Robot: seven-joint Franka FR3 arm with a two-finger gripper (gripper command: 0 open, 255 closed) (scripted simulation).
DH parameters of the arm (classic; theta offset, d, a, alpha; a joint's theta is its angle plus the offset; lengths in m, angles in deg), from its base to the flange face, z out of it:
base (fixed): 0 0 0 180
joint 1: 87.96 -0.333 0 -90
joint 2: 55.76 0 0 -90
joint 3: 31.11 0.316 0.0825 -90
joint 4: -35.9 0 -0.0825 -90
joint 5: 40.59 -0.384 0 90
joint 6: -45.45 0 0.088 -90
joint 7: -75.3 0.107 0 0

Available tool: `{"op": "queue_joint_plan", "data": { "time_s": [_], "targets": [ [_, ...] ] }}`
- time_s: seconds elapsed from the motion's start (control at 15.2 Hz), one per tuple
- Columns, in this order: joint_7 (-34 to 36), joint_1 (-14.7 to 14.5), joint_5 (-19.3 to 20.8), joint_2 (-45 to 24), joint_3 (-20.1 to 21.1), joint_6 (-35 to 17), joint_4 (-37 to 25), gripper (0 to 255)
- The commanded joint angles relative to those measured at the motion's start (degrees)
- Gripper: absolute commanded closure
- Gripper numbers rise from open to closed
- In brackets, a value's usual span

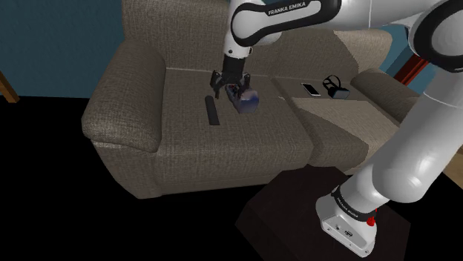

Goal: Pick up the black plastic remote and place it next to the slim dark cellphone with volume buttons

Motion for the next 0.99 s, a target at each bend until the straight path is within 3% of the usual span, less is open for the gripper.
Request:
{"op": "queue_joint_plan", "data": {
  "time_s": [0.0,0.26,0.92],
  "targets": [
    [2.1,-0.4,-0.3,-4.6,0.0,-0.7,-3.5,0],
    [5.5,-1.3,-0.7,-13.2,-0.2,-0.6,-11.5,0],
    [5.5,-1.8,-0.7,-14.8,-0.1,-5.9,-7.9,0]
  ]
}}
